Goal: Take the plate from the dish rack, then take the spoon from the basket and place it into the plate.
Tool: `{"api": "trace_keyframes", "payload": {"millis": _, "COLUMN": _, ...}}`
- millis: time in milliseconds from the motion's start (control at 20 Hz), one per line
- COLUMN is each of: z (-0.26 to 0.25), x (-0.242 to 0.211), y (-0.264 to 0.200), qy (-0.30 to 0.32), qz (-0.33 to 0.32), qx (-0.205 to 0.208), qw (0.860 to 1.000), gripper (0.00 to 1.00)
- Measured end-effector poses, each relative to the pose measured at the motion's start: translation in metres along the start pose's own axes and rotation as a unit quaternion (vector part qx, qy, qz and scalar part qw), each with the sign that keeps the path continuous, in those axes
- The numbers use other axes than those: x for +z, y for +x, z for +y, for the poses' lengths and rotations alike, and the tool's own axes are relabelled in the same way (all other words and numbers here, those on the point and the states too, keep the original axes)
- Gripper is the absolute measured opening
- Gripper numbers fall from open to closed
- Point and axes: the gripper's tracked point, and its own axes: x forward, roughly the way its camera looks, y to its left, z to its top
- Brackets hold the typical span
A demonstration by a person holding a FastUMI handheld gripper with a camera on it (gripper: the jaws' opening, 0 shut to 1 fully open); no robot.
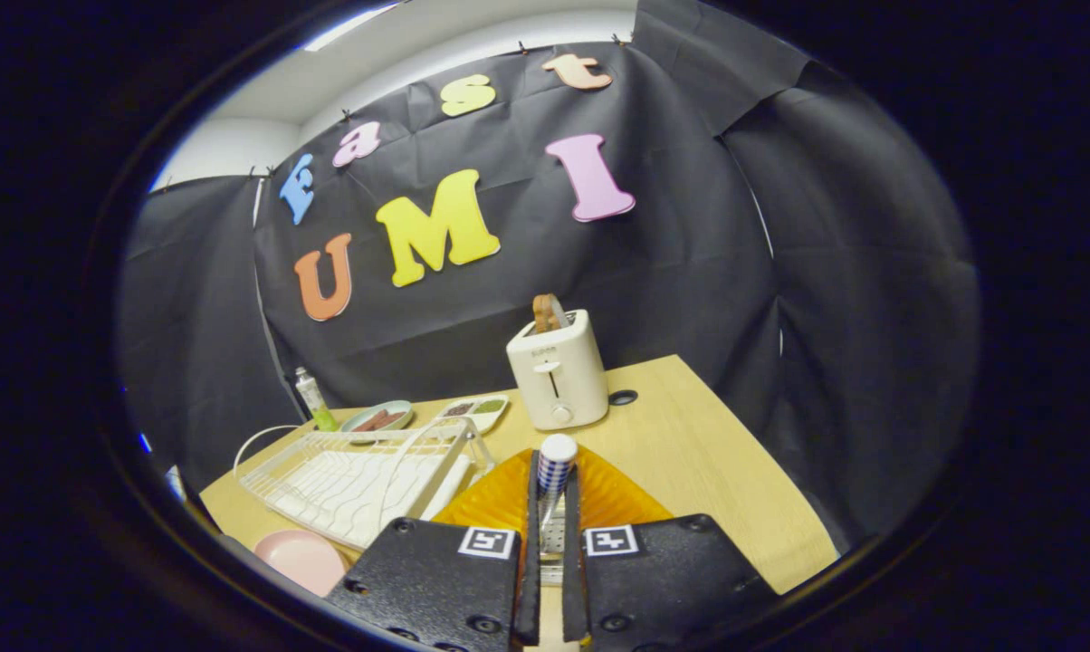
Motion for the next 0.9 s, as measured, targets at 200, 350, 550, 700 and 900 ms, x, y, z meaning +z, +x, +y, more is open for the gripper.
{"api": "trace_keyframes", "payload": {"millis": 200, "z": 0.0, "x": 0.017, "y": -0.01, "qy": -0.009, "qz": -0.016, "qx": -0.029, "qw": 0.999, "gripper": 0.09}}
{"api": "trace_keyframes", "payload": {"millis": 350, "z": -0.005, "x": 0.04, "y": -0.019, "qy": -0.005, "qz": -0.042, "qx": -0.06, "qw": 0.997, "gripper": 0.08}}
{"api": "trace_keyframes", "payload": {"millis": 550, "z": 0.008, "x": 0.073, "y": -0.048, "qy": -0.004, "qz": -0.076, "qx": -0.084, "qw": 0.994, "gripper": 0.08}}
{"api": "trace_keyframes", "payload": {"millis": 700, "z": 0.036, "x": 0.087, "y": -0.078, "qy": -0.015, "qz": -0.089, "qx": -0.089, "qw": 0.992, "gripper": 0.08}}
{"api": "trace_keyframes", "payload": {"millis": 900, "z": 0.089, "x": 0.084, "y": -0.115, "qy": -0.035, "qz": -0.092, "qx": -0.076, "qw": 0.992, "gripper": 0.08}}
